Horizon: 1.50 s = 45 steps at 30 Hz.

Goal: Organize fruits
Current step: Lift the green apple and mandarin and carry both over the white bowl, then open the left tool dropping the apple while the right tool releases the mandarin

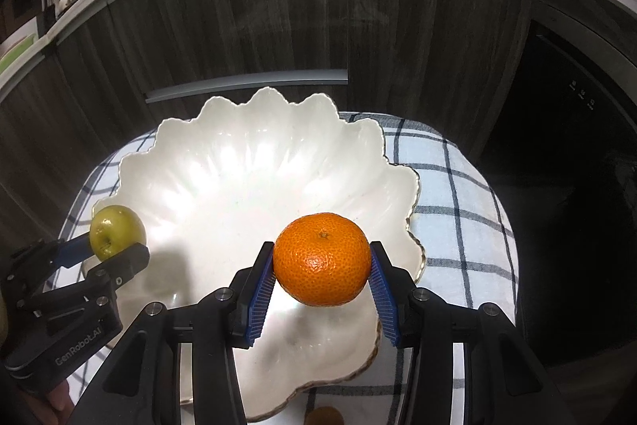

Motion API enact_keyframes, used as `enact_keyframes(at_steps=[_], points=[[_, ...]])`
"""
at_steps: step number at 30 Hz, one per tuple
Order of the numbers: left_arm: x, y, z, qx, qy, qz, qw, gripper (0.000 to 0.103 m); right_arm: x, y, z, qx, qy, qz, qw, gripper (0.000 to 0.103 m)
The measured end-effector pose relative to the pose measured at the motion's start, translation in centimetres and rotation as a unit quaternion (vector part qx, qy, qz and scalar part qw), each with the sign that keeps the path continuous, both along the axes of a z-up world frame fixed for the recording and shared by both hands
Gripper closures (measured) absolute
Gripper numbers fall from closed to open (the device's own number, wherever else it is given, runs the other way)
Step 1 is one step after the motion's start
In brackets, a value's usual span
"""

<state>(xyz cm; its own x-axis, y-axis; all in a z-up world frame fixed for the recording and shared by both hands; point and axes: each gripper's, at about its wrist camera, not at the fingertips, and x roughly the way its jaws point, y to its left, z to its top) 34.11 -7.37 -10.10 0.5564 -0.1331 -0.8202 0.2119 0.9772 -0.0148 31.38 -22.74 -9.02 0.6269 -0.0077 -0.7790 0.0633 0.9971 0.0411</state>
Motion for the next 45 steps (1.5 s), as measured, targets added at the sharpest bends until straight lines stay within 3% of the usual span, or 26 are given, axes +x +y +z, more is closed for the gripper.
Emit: enact_keyframes(at_steps=[9,11,13,14,17,21,24,29,45], points=[[-0.1,0.2,-0.8,0.001,0.014,0.003,0.9999,0.054,0.3,0.3,-0.6,-0.008,0.015,0.007,1.0,0.055],[-0.2,0.2,-0.8,0.007,0.007,0.005,0.9999,0.046,0.5,0.5,-0.7,-0.006,0.023,0.012,1.0,0.055],[-0.5,0.4,-0.4,0.01,-0.007,0.009,0.9999,0.027,0.5,0.6,-0.7,-0.009,0.023,0.013,1.0,0.055],[-0.5,0.5,-0.2,0.01,-0.013,0.011,0.9998,0.026,0.4,0.6,-0.7,-0.011,0.023,0.014,1.0,0.054],[-0.5,0.7,0.2,0.011,-0.015,0.017,0.9997,0.022,0.2,0.6,-0.2,-0.013,0.01,0.012,1.0,0.03],[-0.5,0.9,0.6,0.008,-0.016,0.024,0.9995,0.016,-0.3,0.5,0.8,-0.017,-0.015,0.005,1.0,0.017],[-0.7,1.1,1.2,0.008,-0.026,0.031,0.9991,0.008,-0.5,0.5,1.4,-0.026,-0.021,-0.005,0.999,0.017],[-1.3,1.1,2.2,0.022,-0.047,0.03,0.9982,0.006,-0.7,0.0,2.0,-0.021,-0.024,-0.017,0.999,0.017],[-3.6,1.8,4.6,0.016,-0.065,0.036,0.9971,0.006,-3.0,-0.1,4.2,-0.019,-0.042,-0.024,0.999,0.017]])
